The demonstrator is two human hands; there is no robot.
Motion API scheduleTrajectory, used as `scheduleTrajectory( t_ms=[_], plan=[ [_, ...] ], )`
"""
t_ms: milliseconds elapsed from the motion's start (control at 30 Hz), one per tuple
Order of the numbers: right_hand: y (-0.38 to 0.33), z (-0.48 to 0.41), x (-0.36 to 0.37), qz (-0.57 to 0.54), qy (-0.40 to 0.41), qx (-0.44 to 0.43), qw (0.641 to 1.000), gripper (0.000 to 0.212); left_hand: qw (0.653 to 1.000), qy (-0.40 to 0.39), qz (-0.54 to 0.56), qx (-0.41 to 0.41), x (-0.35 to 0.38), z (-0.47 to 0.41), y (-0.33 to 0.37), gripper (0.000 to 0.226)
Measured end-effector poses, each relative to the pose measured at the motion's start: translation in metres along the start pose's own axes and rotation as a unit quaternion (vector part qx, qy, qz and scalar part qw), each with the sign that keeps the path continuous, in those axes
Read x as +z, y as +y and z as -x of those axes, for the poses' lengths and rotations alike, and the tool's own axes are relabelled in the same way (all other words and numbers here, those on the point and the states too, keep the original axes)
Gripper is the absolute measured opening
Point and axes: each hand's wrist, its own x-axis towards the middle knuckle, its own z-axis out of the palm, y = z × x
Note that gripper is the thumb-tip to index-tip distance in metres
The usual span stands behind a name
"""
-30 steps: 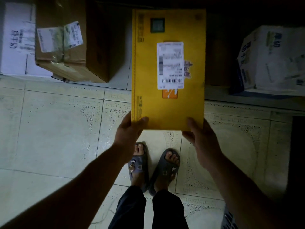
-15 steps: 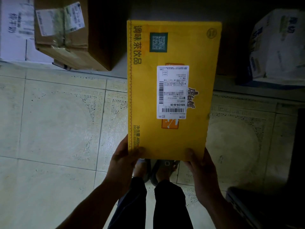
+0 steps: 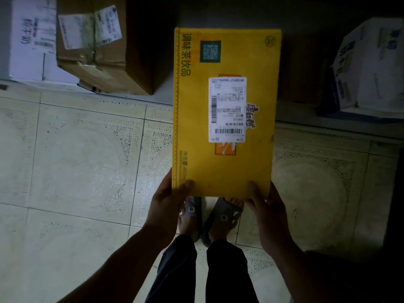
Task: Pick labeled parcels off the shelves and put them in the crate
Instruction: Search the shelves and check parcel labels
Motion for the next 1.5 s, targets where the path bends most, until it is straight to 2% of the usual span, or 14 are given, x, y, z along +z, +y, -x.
scheduleTrajectory(
  t_ms=[167, 267, 400, 500, 567, 667, 800, 900, 1067, 1200, 1333, 1500],
  plan=[
    [-0.033, -0.042, 0.029, -0.023, 0.000, 0.004, 1.000, 0.044, 0.999, 0.039, 0.023, 0.015, 0.012, -0.034, 0.041, 0.033],
    [-0.062, -0.073, 0.051, -0.020, -0.014, -0.004, 1.000, 0.038, 0.996, 0.068, 0.055, 0.017, 0.017, -0.059, 0.074, 0.037],
    [-0.100, -0.105, 0.074, -0.036, -0.020, -0.002, 0.999, 0.038, 0.996, 0.079, 0.040, 0.024, 0.021, -0.088, 0.106, 0.033],
    [-0.121, -0.121, 0.085, -0.004, -0.022, -0.030, 0.999, 0.038, 0.993, 0.099, 0.051, 0.040, 0.028, -0.104, 0.128, 0.041],
    [-0.129, -0.127, 0.092, 0.027, -0.026, -0.042, 0.998, 0.045, 0.991, 0.109, 0.054, 0.050, 0.029, -0.114, 0.141, 0.041],
    [-0.132, -0.127, 0.099, 0.047, -0.032, -0.035, 0.998, 0.044, 0.990, 0.122, 0.043, 0.053, 0.023, -0.123, 0.151, 0.040],
    [-0.119, -0.112, 0.089, 0.057, -0.031, -0.012, 0.998, 0.031, 0.987, 0.153, 0.042, 0.035, 0.016, -0.110, 0.135, 0.043],
    [-0.106, -0.095, 0.069, 0.056, 0.002, 0.032, 0.998, 0.055, 0.979, 0.166, 0.103, -0.050, 0.019, -0.085, 0.107, 0.040],
    [-0.085, -0.084, 0.026, 0.079, 0.025, 0.087, 0.993, 0.053, 0.987, 0.073, -0.012, -0.146, 0.055, -0.048, 0.059, 0.032],
    [-0.074, -0.090, -0.015, 0.101, 0.022, 0.117, 0.988, 0.050, 0.986, 0.034, -0.049, -0.154, 0.092, -0.044, 0.043, 0.034],
    [-0.077, -0.109, -0.062, 0.163, -0.007, 0.086, 0.983, 0.051, 0.988, 0.010, -0.078, -0.132, 0.135, -0.052, 0.030, 0.035],
    [-0.085, -0.140, -0.118, 0.203, 0.004, 0.055, 0.978, 0.055, 0.991, 0.009, -0.089, -0.103, 0.193, -0.075, 0.003, 0.038]
  ],
)
